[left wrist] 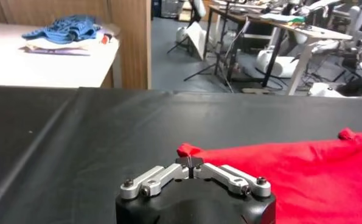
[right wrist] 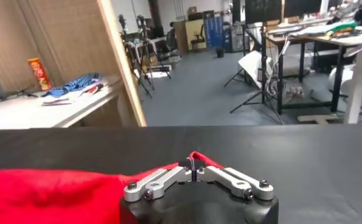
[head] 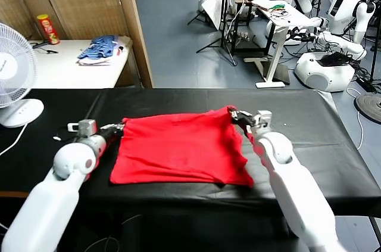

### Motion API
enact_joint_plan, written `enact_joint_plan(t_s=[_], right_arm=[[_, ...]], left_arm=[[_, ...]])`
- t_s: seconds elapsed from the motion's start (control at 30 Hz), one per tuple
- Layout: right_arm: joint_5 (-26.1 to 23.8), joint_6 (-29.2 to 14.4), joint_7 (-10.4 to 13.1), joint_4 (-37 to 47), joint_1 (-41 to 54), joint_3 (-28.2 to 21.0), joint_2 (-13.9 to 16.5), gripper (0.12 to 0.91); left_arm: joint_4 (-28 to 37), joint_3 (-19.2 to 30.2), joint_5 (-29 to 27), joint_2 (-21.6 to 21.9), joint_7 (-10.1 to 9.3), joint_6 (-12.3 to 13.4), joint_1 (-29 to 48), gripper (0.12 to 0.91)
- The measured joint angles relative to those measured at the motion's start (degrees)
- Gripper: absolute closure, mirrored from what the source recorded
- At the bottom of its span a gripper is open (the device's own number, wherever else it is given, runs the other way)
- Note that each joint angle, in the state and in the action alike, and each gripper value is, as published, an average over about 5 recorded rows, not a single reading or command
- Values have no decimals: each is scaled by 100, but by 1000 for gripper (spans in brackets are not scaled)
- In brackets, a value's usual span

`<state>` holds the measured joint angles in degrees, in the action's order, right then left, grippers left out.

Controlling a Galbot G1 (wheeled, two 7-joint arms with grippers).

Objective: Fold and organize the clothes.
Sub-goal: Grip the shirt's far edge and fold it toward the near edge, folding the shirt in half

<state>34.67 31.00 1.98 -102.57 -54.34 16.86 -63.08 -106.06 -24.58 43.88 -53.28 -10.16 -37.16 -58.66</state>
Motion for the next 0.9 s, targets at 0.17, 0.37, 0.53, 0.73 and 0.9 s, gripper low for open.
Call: enact_joint_plan(t_s=[0.17,0.37,0.53,0.73,0.9], right_arm=[[-7,270,139,-539,-528,63,185,904],[-113,646,278,-1022,-1023,86,321,904],[-218,833,353,-1177,-1259,79,331,904],[-155,899,411,-1277,-1389,110,334,892],[26,899,437,-1443,-1522,328,426,696]], left_arm=[[-316,-196,-181,81,-16,-13,-377,905],[-630,-441,-328,111,28,-59,-782,905],[-880,-636,-490,93,73,-87,-1165,905],[-1112,-821,-758,39,216,-193,-1643,905],[-1258,-861,-1009,-62,294,-342,-1965,878]])
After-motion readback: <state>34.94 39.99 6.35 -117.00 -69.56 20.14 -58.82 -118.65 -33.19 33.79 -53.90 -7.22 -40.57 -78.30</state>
